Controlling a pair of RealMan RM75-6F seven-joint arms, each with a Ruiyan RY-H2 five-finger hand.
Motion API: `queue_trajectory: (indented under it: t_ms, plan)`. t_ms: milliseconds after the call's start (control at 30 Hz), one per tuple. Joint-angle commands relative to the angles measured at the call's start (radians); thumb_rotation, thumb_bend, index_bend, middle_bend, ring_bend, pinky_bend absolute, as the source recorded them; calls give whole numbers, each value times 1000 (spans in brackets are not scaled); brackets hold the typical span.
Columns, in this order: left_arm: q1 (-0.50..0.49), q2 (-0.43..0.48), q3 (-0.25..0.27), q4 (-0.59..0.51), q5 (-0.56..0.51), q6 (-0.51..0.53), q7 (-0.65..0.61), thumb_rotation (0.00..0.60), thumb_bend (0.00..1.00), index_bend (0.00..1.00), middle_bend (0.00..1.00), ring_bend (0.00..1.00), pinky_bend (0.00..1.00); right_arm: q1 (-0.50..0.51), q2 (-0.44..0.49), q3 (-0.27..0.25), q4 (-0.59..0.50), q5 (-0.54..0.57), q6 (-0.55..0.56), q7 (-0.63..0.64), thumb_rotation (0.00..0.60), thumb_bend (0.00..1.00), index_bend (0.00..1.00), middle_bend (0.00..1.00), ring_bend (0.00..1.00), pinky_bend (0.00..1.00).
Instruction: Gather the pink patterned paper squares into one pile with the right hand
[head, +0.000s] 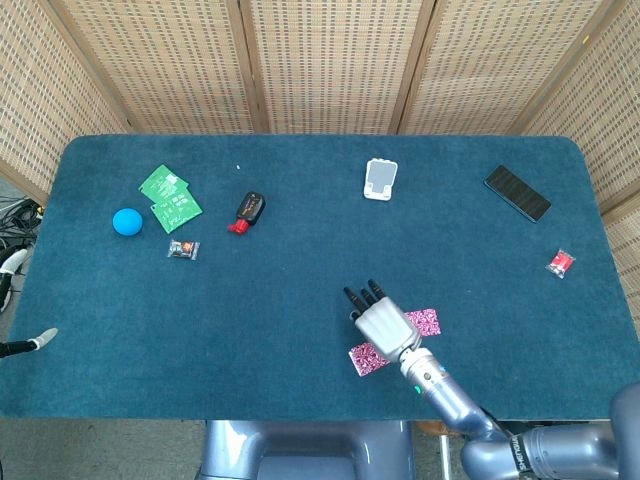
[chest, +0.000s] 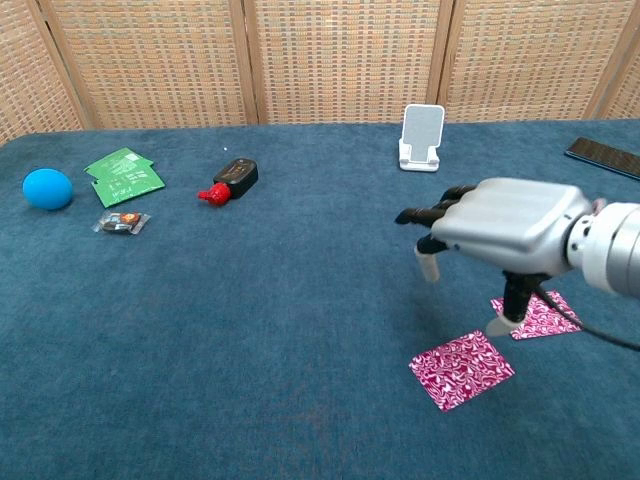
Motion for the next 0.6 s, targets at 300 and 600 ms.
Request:
queue_trajectory:
  t_ms: [300, 600]
  plan:
    - [-1, -2, 2, -6, 5, 0, 13, 600, 0, 0, 0, 0, 0, -57, 76, -9, 134, 71, -37, 162, 600, 169, 371, 0, 177, 124]
    - [-4, -8, 2, -11, 0, -2, 33, 600, 0, 0, 0, 0, 0, -84, 30, -37, 211, 36, -76, 226, 600, 169, 371, 0, 177, 124]
